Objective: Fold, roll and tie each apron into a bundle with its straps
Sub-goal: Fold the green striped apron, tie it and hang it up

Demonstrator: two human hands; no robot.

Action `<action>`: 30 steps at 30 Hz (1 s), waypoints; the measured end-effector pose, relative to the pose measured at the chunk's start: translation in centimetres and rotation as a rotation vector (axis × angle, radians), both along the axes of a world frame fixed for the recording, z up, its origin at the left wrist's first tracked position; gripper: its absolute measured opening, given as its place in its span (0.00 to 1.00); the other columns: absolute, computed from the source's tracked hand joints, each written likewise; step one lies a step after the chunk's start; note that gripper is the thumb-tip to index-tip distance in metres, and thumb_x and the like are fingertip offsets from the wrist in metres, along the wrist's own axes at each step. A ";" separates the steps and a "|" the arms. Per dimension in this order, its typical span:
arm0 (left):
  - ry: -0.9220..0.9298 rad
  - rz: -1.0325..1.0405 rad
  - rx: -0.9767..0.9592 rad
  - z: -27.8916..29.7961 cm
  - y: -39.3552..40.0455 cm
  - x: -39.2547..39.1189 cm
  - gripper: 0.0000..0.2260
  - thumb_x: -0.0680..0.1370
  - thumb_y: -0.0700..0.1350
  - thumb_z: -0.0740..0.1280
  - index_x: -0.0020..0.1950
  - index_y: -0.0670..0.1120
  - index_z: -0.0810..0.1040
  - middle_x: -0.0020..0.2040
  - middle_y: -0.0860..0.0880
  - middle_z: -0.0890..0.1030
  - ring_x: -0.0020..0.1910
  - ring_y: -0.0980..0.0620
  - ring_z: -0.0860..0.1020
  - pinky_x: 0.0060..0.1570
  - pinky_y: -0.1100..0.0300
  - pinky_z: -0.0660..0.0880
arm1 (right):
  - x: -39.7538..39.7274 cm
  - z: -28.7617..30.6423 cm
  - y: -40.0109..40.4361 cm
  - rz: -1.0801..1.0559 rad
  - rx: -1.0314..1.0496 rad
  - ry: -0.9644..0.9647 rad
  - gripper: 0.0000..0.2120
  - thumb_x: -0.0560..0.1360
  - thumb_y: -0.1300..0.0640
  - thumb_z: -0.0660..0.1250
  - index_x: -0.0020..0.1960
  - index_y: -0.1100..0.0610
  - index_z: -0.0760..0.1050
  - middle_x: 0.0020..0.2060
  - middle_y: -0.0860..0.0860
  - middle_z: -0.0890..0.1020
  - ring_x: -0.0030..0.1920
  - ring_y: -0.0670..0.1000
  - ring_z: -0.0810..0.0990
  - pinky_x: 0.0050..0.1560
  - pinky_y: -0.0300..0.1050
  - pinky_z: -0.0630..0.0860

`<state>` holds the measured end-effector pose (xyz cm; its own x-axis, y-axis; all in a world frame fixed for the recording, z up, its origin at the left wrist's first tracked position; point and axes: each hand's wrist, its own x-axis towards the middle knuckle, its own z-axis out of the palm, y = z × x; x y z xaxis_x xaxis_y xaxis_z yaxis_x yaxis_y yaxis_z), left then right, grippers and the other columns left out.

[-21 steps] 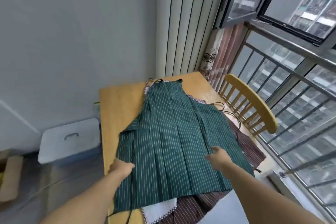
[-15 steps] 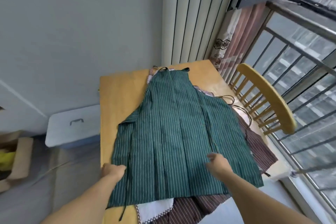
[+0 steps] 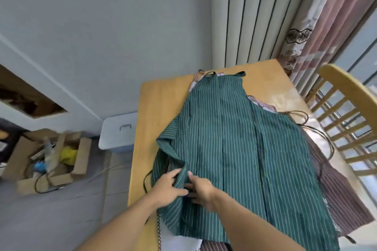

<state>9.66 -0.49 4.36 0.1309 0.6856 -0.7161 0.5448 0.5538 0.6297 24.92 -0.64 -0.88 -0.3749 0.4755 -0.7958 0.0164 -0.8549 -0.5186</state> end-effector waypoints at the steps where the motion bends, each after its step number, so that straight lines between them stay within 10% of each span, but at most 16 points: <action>1: -0.015 0.003 0.011 0.1 0.1 0.6 0.31 0.76 0.33 0.73 0.74 0.53 0.67 0.69 0.52 0.76 0.63 0.56 0.78 0.56 0.66 0.76 | -0.1 -0.3 0.0 -0.032 -0.017 0.027 0.23 0.85 0.41 0.53 0.66 0.52 0.79 0.59 0.52 0.85 0.58 0.53 0.82 0.69 0.54 0.72; 7: -0.042 0.028 0.041 0.0 -0.1 1.4 0.25 0.75 0.31 0.73 0.69 0.49 0.74 0.57 0.52 0.84 0.53 0.58 0.83 0.46 0.68 0.78 | 0.9 0.3 -1.0 -0.102 -0.025 0.137 0.16 0.84 0.57 0.55 0.50 0.60 0.81 0.38 0.53 0.79 0.38 0.51 0.75 0.43 0.45 0.75; 11: -0.043 -0.009 0.032 -0.2 -0.6 2.2 0.27 0.75 0.34 0.75 0.71 0.47 0.74 0.57 0.51 0.83 0.52 0.60 0.82 0.48 0.68 0.79 | 3.5 2.9 -1.0 -0.199 0.106 -0.141 0.13 0.86 0.52 0.57 0.48 0.54 0.75 0.25 0.44 0.70 0.24 0.45 0.64 0.26 0.39 0.61; 14: -0.105 -0.073 0.040 0.2 -0.5 4.6 0.33 0.73 0.39 0.78 0.76 0.48 0.71 0.68 0.47 0.79 0.67 0.49 0.77 0.66 0.51 0.76 | 7.1 5.6 -0.4 -0.399 0.236 -0.323 0.13 0.86 0.51 0.59 0.55 0.55 0.80 0.24 0.43 0.71 0.25 0.45 0.62 0.25 0.38 0.62; 17: -0.167 -0.208 0.102 1.8 -0.5 8.9 0.32 0.76 0.41 0.76 0.77 0.50 0.68 0.73 0.50 0.72 0.74 0.52 0.68 0.64 0.62 0.67 | 11.9 9.0 0.6 -0.636 0.305 -0.482 0.12 0.85 0.51 0.60 0.55 0.53 0.81 0.27 0.47 0.71 0.26 0.46 0.64 0.27 0.41 0.63; 22: -0.244 -0.277 0.175 3.8 -1.5 15.8 0.30 0.78 0.45 0.74 0.78 0.51 0.67 0.61 0.51 0.74 0.44 0.58 0.74 0.51 0.60 0.72 | 19.9 14.7 0.5 -0.751 0.412 -0.734 0.09 0.84 0.52 0.63 0.54 0.51 0.82 0.30 0.52 0.74 0.27 0.48 0.65 0.28 0.43 0.62; 30: -0.231 -0.306 0.116 2.7 -2.8 23.8 0.30 0.79 0.46 0.72 0.79 0.51 0.64 0.69 0.47 0.71 0.54 0.51 0.76 0.51 0.61 0.73 | 29.8 16.4 2.2 -0.763 0.477 -0.916 0.10 0.82 0.52 0.66 0.56 0.54 0.84 0.35 0.52 0.81 0.28 0.49 0.68 0.27 0.42 0.62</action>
<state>33.45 -3.31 7.06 0.4904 0.6643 -0.5642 0.5106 0.3057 0.8037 54.72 1.51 15.47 0.7079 0.6346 -0.3100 0.1186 -0.5395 -0.8336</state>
